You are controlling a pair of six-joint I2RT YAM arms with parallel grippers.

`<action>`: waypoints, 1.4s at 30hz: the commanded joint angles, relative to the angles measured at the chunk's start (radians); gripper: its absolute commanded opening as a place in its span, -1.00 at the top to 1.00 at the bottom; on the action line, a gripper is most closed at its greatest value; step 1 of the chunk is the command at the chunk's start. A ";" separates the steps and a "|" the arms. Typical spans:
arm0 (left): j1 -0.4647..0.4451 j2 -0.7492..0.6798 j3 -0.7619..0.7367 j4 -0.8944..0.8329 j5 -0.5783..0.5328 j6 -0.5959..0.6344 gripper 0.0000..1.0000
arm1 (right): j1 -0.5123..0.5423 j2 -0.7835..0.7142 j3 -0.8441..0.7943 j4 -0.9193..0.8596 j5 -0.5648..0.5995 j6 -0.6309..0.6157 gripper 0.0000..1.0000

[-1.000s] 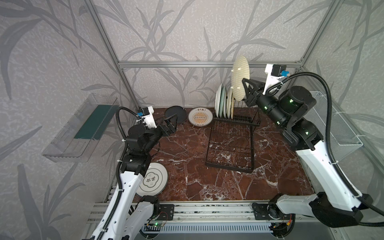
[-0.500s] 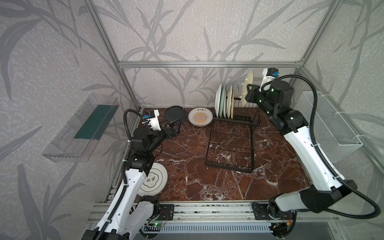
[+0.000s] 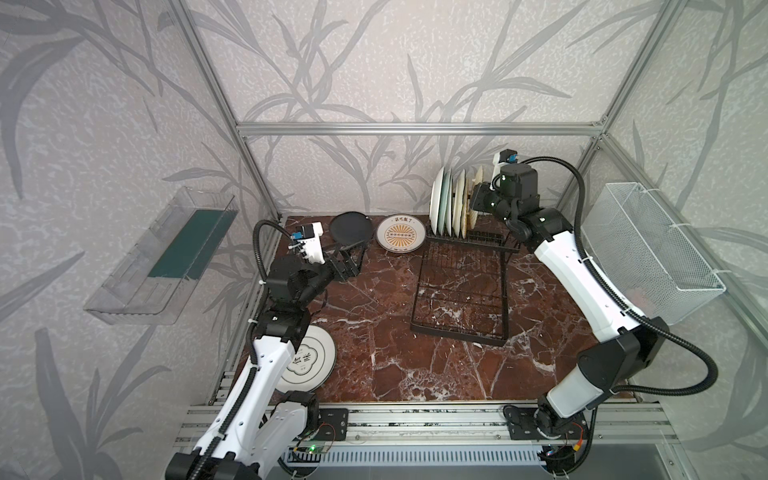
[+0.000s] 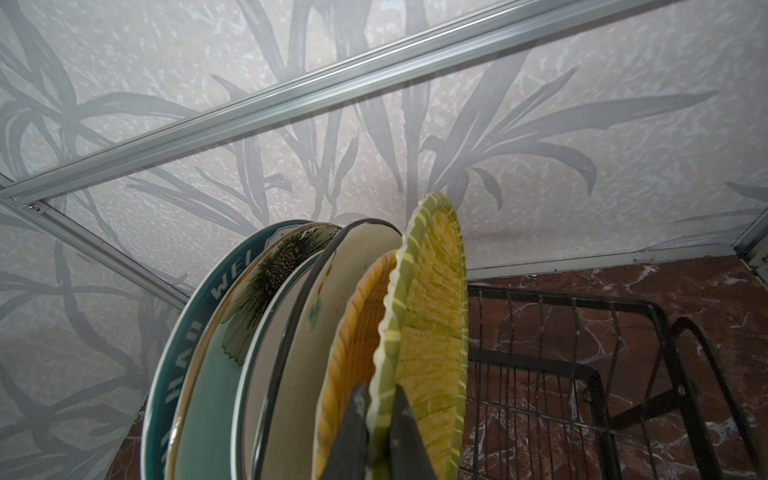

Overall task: Load the plates into the dish rack
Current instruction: 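Lower the yellow tray into the rack slot beside the orange tray with the right gripper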

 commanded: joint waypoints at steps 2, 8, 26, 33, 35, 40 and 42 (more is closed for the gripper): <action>0.005 -0.008 -0.004 0.038 0.019 0.018 -0.99 | -0.004 -0.007 0.045 0.033 0.033 0.000 1.00; 0.004 -0.005 -0.006 0.043 0.020 0.014 -0.98 | -0.006 -0.003 0.023 0.037 0.024 0.004 1.00; 0.004 -0.007 -0.008 0.047 0.021 0.013 -0.98 | -0.016 -0.005 -0.042 0.019 -0.004 0.020 1.00; 0.004 -0.007 -0.009 0.047 0.018 0.010 -0.98 | -0.017 -0.015 -0.094 0.029 -0.015 0.026 1.00; 0.005 -0.007 -0.011 0.046 0.017 0.010 -0.99 | -0.016 -0.018 -0.099 0.029 -0.017 0.026 1.00; 0.004 -0.006 -0.012 0.048 0.016 0.008 -0.98 | -0.016 -0.023 -0.096 0.031 -0.028 0.026 0.67; 0.004 -0.006 -0.013 0.049 0.016 0.008 -0.98 | -0.016 -0.024 -0.092 0.029 -0.031 0.028 0.51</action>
